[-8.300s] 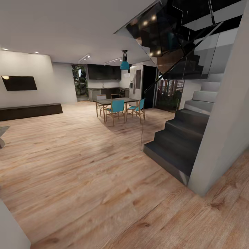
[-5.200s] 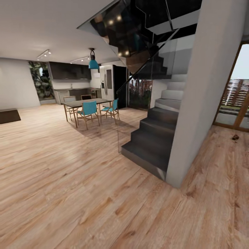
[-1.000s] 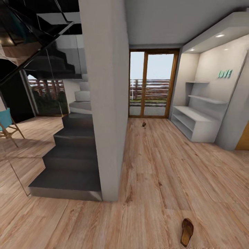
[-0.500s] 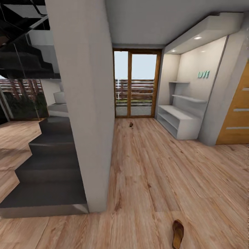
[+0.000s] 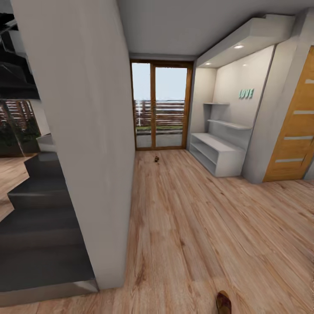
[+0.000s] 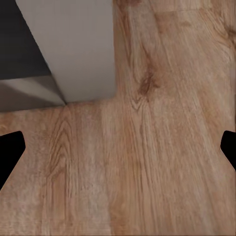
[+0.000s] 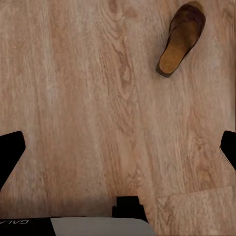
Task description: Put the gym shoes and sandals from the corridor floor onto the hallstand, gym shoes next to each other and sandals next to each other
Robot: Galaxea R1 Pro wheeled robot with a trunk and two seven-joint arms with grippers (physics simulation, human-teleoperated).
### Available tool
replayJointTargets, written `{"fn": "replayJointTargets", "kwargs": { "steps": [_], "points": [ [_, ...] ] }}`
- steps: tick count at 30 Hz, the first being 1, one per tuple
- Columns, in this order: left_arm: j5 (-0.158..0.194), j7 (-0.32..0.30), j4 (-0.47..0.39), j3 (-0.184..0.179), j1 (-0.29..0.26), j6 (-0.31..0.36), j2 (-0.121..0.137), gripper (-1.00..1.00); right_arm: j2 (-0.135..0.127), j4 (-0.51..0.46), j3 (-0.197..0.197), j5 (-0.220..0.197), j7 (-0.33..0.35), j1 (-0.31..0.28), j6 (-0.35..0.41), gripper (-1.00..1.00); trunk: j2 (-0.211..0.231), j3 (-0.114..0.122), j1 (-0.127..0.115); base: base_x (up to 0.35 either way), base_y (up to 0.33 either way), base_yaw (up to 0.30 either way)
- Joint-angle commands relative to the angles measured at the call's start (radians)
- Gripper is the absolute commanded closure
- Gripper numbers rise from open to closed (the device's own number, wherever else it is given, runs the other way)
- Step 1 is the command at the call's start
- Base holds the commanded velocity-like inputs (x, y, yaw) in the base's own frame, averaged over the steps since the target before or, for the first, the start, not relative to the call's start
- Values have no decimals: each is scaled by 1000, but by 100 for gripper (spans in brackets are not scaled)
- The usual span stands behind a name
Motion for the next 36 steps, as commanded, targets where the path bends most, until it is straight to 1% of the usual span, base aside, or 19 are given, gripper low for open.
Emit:
{"fn": "replayJointTargets", "kwargs": {
  "steps": [1,6,19,27,36],
  "points": [
    [0,0,0,0,0,-3,0,-100,0,0,-1,-1,1,-1,-1,-100,0,-1,1,348,0,-244],
    [0,0,0,0,0,-3,0,-100,0,0,-1,-1,1,-1,-1,-100,0,-1,1,255,0,-248],
    [0,0,0,0,0,-3,0,-100,0,0,-1,-1,1,-1,-1,-100,0,-1,1,46,0,-251],
    [0,0,0,0,0,-3,0,-100,0,-1,-1,-1,0,-1,-1,-100,0,-1,1,305,0,-241],
    [0,0,0,0,0,-3,0,-100,0,-1,-1,-1,-5,-1,-1,-100,0,-1,1,345,0,-39]
  ]
}}
